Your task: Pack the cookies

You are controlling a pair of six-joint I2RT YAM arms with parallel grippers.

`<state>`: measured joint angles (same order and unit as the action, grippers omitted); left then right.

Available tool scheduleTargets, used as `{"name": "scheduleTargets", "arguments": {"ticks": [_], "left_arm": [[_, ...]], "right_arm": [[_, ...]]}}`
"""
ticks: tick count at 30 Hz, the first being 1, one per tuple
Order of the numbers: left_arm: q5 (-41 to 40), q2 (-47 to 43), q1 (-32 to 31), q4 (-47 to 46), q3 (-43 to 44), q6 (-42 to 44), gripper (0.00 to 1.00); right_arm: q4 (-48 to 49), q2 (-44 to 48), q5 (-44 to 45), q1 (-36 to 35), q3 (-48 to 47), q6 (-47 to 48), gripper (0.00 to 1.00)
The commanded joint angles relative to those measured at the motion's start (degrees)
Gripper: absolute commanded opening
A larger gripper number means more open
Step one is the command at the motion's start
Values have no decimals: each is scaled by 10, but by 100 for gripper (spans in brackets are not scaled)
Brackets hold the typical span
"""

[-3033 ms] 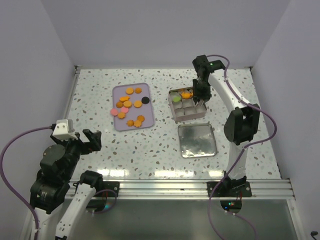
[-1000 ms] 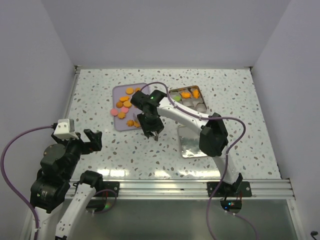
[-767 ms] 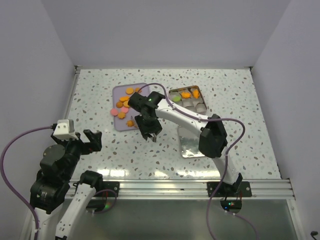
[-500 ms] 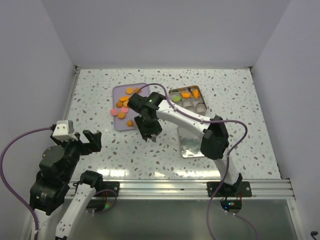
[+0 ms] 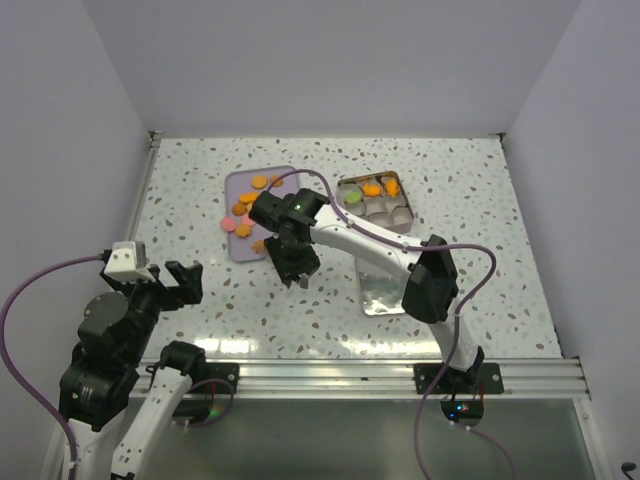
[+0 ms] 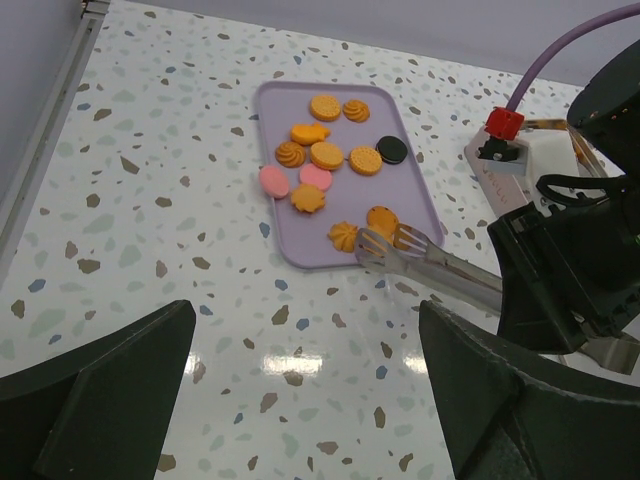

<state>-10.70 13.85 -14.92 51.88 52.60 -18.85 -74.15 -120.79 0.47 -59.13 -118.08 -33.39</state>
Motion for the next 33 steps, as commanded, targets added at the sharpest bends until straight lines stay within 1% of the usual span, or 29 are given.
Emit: {"name": "scheduleTargets", "arguments": {"ticks": [1, 9, 18, 22, 23, 26, 30, 33], "left_arm": [[-3, -6, -3, -26, 1, 7, 100], [-1, -2, -3, -27, 1, 9, 100], [2, 0, -3, -27, 0, 10, 100], [3, 0, -3, -27, 0, 11, 100], [2, 0, -3, -27, 0, 11, 100], [2, -1, -4, -27, 0, 10, 100], [1, -5, -3, -27, 0, 10, 100], [1, -7, -3, -27, 0, 10, 100]], "right_arm": [[-16, -10, 3, 0, -35, -4, 46], [-35, -35, 19, 0, -61, -1, 47], [-37, -47, 23, 0, -65, 0, 46], [-36, -48, 21, 0, -67, -1, 40], [-36, -47, 22, 0, -67, -1, 36], [-36, -43, 23, 0, -63, 0, 30], [-44, -35, 35, 0, -72, 2, 29], [-66, -34, 50, 4, -109, 6, 29]]}}
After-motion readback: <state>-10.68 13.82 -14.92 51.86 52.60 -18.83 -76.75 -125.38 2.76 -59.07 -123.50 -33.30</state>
